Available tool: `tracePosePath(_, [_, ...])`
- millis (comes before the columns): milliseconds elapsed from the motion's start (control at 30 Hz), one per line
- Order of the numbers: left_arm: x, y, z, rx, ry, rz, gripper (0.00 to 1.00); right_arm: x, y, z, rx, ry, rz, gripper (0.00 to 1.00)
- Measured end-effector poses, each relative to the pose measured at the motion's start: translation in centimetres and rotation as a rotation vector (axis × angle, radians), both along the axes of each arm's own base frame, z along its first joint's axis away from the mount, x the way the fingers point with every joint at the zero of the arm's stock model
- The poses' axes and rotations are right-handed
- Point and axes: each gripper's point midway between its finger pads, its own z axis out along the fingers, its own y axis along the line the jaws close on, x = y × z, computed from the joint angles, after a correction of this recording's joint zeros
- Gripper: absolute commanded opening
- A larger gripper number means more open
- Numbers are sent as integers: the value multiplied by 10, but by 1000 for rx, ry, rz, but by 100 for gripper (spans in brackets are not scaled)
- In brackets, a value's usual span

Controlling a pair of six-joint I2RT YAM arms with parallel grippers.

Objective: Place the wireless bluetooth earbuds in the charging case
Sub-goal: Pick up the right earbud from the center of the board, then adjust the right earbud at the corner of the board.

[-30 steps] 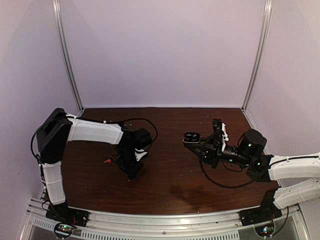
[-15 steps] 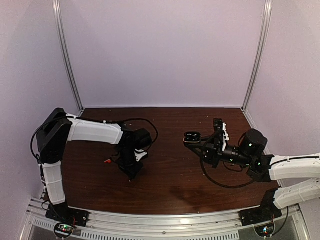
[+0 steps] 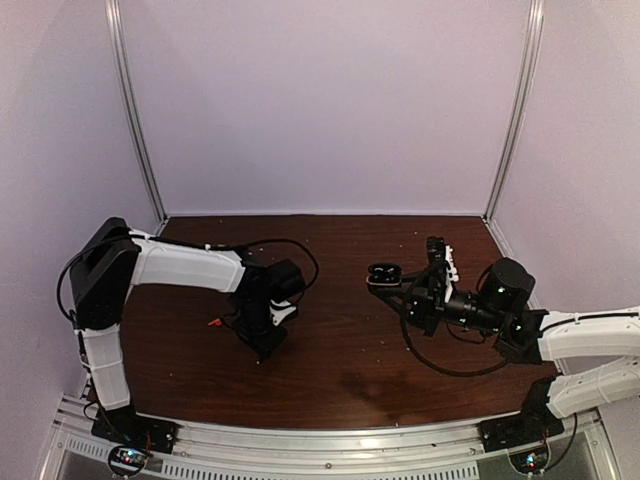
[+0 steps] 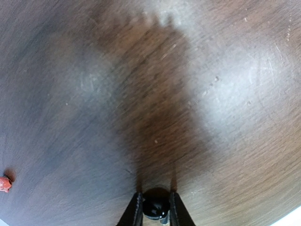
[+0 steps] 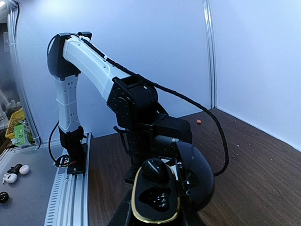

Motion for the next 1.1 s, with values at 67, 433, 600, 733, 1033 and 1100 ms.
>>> tracePosePath(67, [1,0,1,-12,-14,4,12,0,0,0,0,1,-1,0])
tracePosePath(433, [32,-19,48,-301,-263,99,18,10,4,-37,-19,51,-27,0])
tracePosePath(600, [41,-22,50,-400,-342,141,17,9,3,-77,-34,78,-27,0])
tracePosePath(733, [38,-17,52,-467,-385,176,14,10,4,-105,-32,92,-27,0])
tracePosePath(1033, [53,-31,118,-742,-578,211,14,11,12,-157,-83,182,-24,0])
tracePosePath(1100, [56,-34,131,-789,-610,209,14,11,15,-154,-78,165,-24,0])
